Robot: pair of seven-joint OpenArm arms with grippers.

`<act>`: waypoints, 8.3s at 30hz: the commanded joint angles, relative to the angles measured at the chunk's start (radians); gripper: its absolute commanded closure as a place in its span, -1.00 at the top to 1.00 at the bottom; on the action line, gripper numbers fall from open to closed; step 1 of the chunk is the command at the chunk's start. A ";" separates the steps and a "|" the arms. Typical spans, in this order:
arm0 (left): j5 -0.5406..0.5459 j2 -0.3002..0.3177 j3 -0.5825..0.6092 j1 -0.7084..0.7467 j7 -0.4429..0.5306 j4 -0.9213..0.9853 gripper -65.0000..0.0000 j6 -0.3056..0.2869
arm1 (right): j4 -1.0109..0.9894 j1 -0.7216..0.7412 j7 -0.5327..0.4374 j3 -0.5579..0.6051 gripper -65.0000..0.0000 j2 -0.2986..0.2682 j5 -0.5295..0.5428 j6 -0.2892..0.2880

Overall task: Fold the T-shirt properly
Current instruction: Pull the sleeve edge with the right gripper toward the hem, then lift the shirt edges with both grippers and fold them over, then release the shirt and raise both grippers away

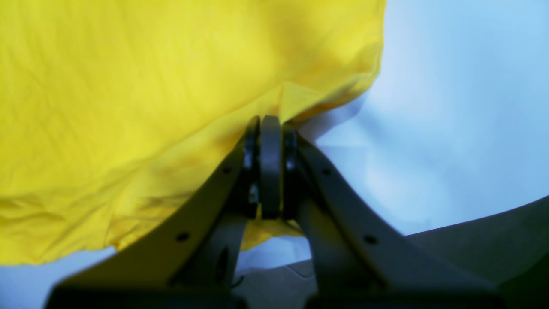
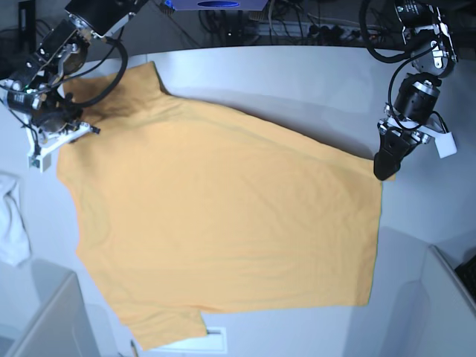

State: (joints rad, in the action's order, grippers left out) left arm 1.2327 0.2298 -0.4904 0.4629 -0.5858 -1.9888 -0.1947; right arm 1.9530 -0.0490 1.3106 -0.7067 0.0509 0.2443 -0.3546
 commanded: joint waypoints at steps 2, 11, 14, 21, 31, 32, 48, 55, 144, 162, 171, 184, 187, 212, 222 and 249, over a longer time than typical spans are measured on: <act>0.017 0.009 -0.008 -0.013 0.019 -0.016 -1.00 -0.012 | 0.006 0.045 -0.016 0.003 -1.00 -0.012 0.008 0.007; -0.130 -0.004 -0.008 -0.026 0.020 0.003 -1.00 0.057 | -0.149 0.153 -0.016 0.005 -1.00 -0.044 0.008 0.009; -0.149 -0.017 -0.008 -0.031 0.020 0.003 -1.00 0.057 | -0.200 0.189 -0.024 0.006 -1.00 -0.047 0.008 0.009; -0.221 -0.023 -0.006 -0.077 0.016 0.003 -1.00 0.062 | -0.307 0.271 -0.030 0.089 -1.00 -0.076 0.005 0.029; -0.298 -0.022 -0.006 -0.079 0.017 0.059 -1.00 0.064 | -0.406 0.338 -0.098 0.117 -1.00 -0.102 0.008 0.084; -0.313 -0.022 -0.006 -0.079 0.017 0.059 -1.00 0.064 | -0.419 0.347 -0.098 0.117 -1.00 -0.104 0.008 0.084; -0.393 -0.020 -0.006 -0.146 0.013 0.141 -1.00 0.064 | -0.645 0.458 -0.205 0.118 -1.00 -0.135 0.007 0.084; -0.394 -0.017 0.000 -0.181 0.013 0.187 -1.00 0.064 | -0.694 0.509 -0.222 0.120 -1.00 -0.145 0.007 0.088; -0.275 -0.174 -0.179 -0.266 -0.023 0.550 0.59 -0.032 | -0.723 0.343 -0.668 -0.186 0.07 0.037 0.016 0.361; -0.273 -0.085 -0.109 -0.276 -0.024 0.561 -1.00 -0.029 | -0.751 0.344 -0.730 -0.184 -1.00 0.037 0.016 0.361; -0.270 0.001 -0.049 -0.223 -0.024 0.461 -1.00 -0.027 | -0.610 0.351 -0.581 -0.190 -1.00 0.036 0.016 0.361; -0.268 0.010 -0.095 -0.164 -0.144 0.225 -1.00 0.027 | -0.389 0.351 -0.351 -0.190 -1.00 0.037 0.016 0.365; -0.268 0.009 -0.132 -0.138 -0.211 0.181 -1.00 0.027 | -0.363 0.303 -0.334 -0.189 -1.00 0.037 0.016 0.365; -0.268 0.013 -0.149 0.181 -0.302 0.030 -1.00 0.025 | -0.155 -0.045 -0.245 -0.190 -1.00 0.070 0.016 0.360; -0.268 0.013 -0.149 0.284 -0.297 0.030 -1.00 0.025 | -0.155 -0.128 -0.245 -0.186 -1.00 0.068 0.016 0.360; -0.268 0.007 -0.348 0.294 -0.300 0.041 0.26 0.025 | -0.019 -0.133 -0.182 -0.209 -0.12 0.065 0.016 0.360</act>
State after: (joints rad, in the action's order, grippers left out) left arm 0.9516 0.2264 -0.8307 0.7479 -0.8993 -1.9335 -0.1638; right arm 1.9121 -0.1841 1.1419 -0.9077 0.1291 0.2615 0.0078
